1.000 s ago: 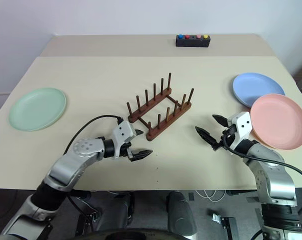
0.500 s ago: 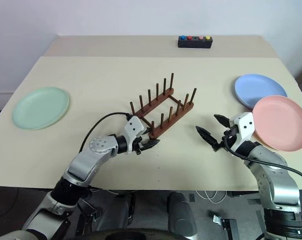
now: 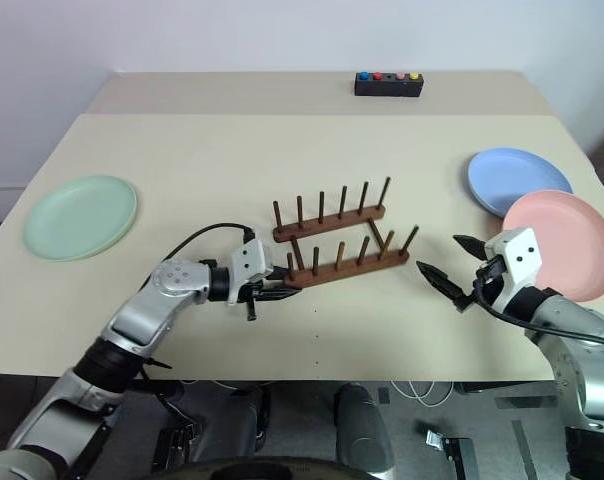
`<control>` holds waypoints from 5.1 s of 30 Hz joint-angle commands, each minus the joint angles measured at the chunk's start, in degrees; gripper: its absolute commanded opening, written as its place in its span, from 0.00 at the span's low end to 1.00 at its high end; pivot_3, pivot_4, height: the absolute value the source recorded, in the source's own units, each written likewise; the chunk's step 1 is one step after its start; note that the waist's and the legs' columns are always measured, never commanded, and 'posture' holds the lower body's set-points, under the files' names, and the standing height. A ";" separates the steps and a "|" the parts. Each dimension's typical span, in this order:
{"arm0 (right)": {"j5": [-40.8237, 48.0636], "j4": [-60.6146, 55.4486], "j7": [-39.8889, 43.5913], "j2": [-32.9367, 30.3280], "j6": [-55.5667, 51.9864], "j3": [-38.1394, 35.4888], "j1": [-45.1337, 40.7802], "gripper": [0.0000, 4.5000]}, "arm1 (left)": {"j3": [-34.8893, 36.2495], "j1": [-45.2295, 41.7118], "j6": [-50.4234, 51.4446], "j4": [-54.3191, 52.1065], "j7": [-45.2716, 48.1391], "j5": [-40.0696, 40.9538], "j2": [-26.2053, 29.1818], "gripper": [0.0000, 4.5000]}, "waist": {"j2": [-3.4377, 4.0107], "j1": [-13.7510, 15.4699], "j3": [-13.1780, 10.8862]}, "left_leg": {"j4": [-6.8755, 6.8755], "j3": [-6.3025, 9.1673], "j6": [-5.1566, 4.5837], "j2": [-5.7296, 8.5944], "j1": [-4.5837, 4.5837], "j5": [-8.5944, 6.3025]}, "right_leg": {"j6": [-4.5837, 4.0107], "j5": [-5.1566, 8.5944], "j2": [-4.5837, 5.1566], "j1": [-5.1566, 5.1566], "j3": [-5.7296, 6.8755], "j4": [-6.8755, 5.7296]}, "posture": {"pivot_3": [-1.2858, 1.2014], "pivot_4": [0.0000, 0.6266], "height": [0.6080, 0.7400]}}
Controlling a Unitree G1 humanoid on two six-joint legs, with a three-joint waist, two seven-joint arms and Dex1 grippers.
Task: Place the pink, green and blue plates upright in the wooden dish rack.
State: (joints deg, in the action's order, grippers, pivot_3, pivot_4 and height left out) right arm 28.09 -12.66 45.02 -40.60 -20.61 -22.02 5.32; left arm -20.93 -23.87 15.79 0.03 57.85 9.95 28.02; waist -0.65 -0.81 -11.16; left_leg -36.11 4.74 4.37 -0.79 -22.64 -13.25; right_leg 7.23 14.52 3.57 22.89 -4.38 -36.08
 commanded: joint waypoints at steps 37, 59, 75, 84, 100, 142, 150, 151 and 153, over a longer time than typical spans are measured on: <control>-1.24 -3.80 3.81 -2.85 0.85 0.68 7.98 0.50 | 8.73 2.68 -0.86 -0.97 7.89 3.12 3.65 0.70 | -0.01 -0.09 -0.01 | 0.04 0.01 -0.04 -0.01 0.03 -0.02 | 0.07 0.03 0.01 -0.02 -0.01 -0.03 | 0.52 0.24 0.92; -14.31 4.01 -0.37 0.89 5.63 17.25 -2.66 0.00 | 2.72 2.67 -0.95 -1.47 -8.76 -6.47 -4.85 0.16 | -0.05 -0.09 -0.01 | -0.03 0.00 -0.04 -0.01 0.12 -0.02 | 0.06 0.04 0.00 -0.10 -0.02 -0.01 | 0.52 0.24 0.92; -20.72 16.06 -5.62 5.41 13.55 19.79 -12.95 0.00 | 4.30 0.80 -6.78 6.05 -17.25 -8.75 -9.53 0.16 | -0.13 -0.22 0.05 | -0.04 0.00 -0.03 0.00 0.22 -0.02 | 0.07 0.01 0.00 -0.20 -0.02 -0.03 | 0.52 0.24 0.92; -21.32 16.78 -5.59 5.84 14.54 19.76 -13.40 0.00 | 4.76 0.17 -7.76 7.98 -19.47 -9.52 -10.38 0.16 | -0.12 -0.20 0.05 | -0.03 0.01 -0.03 0.00 0.22 -0.02 | 0.07 0.01 0.00 -0.20 -0.01 -0.02 | 0.52 0.24 0.92; -15.73 10.67 -2.52 5.60 12.99 17.20 -10.76 0.00 | 5.24 1.42 -7.11 6.19 -17.62 -7.50 -9.93 0.16 | -0.12 -0.19 0.05 | 0.00 0.01 -0.03 0.00 0.21 -0.02 | 0.08 0.01 0.00 -0.20 -0.01 -0.02 | 0.52 0.24 0.92; -15.43 9.05 -13.03 -5.48 -9.37 -1.88 -2.31 1.00 | 2.66 4.93 -0.88 -6.73 0.83 5.60 -7.83 0.15 | -0.10 -0.14 0.02 | 0.03 -0.02 -0.05 0.00 0.10 -0.04 | 0.01 0.09 0.02 -0.11 -0.03 0.08 | 0.52 0.24 0.92; -16.31 9.30 -13.57 -5.47 -9.28 -1.52 -1.94 0.48 | 2.54 5.07 -1.49 -6.25 0.64 5.40 -7.84 0.15 | -0.10 -0.15 0.02 | 0.03 -0.01 -0.05 0.00 0.10 -0.04 | 0.02 0.09 0.01 -0.11 -0.03 0.08 | 0.52 0.24 0.92; -16.51 9.14 -13.59 -5.50 -9.10 -1.45 -1.73 0.38 | 2.52 5.08 -1.55 -6.15 0.66 5.38 -7.86 0.15 | -0.10 -0.15 0.02 | 0.03 -0.02 -0.05 0.00 0.10 -0.04 | 0.02 0.09 0.01 -0.11 -0.03 0.09 | 0.52 0.24 0.92; -17.13 8.95 -13.69 -5.75 -8.53 -1.15 -1.36 0.15 | 2.50 5.07 -1.60 -6.10 0.71 5.42 -7.88 0.15 | -0.10 -0.16 0.02 | 0.03 -0.02 -0.05 0.00 0.10 -0.04 | 0.02 0.09 0.01 -0.11 -0.03 0.08 | 0.52 0.24 0.92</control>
State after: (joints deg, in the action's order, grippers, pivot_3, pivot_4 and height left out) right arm 11.75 -2.13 31.58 -45.98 -30.31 -22.81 3.89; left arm -18.74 -18.77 15.31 -4.86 58.53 14.92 20.22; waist -0.76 -0.97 -11.14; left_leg -36.08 4.73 4.32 -0.79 -22.54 -13.28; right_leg 7.25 14.61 3.58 22.78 -4.41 -35.99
